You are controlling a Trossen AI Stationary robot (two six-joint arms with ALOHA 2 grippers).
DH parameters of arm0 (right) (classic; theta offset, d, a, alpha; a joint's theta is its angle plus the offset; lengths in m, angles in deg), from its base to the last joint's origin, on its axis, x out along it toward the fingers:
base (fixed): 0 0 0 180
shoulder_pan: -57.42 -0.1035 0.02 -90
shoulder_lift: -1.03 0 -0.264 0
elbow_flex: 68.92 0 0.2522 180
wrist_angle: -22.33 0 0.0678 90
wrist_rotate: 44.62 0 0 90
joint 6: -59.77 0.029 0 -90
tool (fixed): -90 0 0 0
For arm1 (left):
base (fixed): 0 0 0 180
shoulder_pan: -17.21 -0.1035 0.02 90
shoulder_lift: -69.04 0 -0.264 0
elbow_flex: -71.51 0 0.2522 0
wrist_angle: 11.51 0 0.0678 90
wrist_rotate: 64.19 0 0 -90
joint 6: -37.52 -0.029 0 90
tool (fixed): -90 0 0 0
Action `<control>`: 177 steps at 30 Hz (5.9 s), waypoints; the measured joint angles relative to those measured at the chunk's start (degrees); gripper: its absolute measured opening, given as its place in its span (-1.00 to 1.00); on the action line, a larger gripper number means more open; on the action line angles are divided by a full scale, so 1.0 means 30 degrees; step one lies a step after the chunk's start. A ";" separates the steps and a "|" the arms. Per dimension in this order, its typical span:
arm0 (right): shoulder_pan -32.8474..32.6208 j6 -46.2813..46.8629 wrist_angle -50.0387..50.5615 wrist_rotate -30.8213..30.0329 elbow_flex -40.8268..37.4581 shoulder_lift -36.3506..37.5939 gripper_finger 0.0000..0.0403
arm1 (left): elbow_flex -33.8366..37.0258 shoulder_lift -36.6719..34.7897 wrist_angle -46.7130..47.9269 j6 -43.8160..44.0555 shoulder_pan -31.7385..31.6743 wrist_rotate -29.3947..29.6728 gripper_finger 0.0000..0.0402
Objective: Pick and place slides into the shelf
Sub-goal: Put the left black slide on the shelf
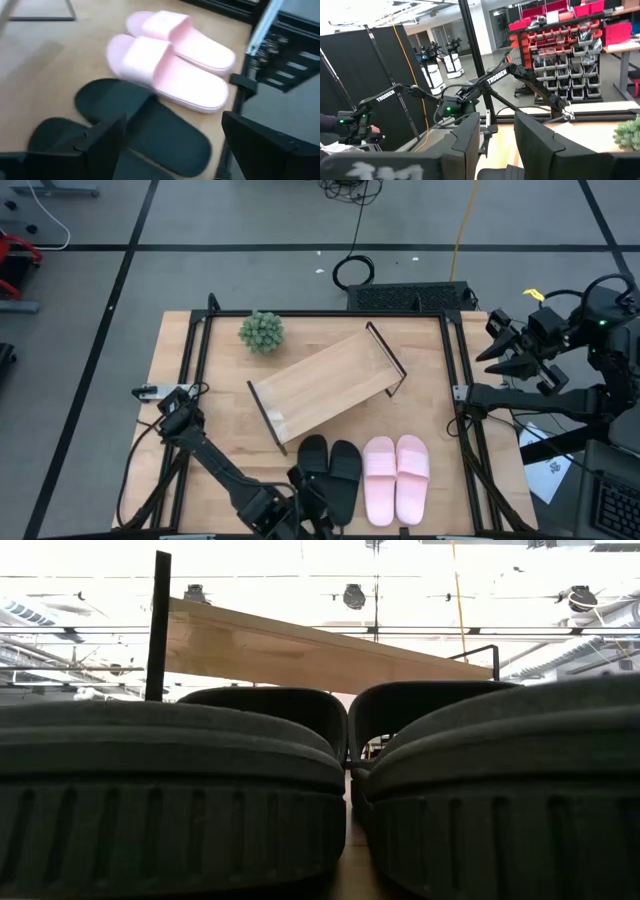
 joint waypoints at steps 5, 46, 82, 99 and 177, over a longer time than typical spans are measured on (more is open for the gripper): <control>-0.0001 -0.0025 0.0511 -0.0426 0.0000 -0.0007 -0.45 | -0.0033 0.0000 -0.1852 -0.1268 -0.0132 -0.3679 0.62; 0.0004 -0.1747 0.0502 -0.0949 0.0000 -0.0007 -0.45 | -0.0507 0.3084 0.6876 0.1243 -0.1169 -0.0837 0.62; 0.0002 -0.3005 0.0593 -0.0862 0.0000 -0.0007 -0.45 | -0.0347 0.4255 0.7464 0.2594 -0.1770 -0.1915 0.59; -0.0003 -0.3297 0.0656 -0.0854 0.0000 -0.0006 -0.45 | -0.0347 0.4255 0.7310 0.0602 -0.1770 -0.2870 0.62; -0.0003 -0.3638 0.0663 -0.0847 0.0000 -0.0007 -0.45 | -0.1138 0.4248 0.8058 0.0598 -0.2155 -0.2242 -0.96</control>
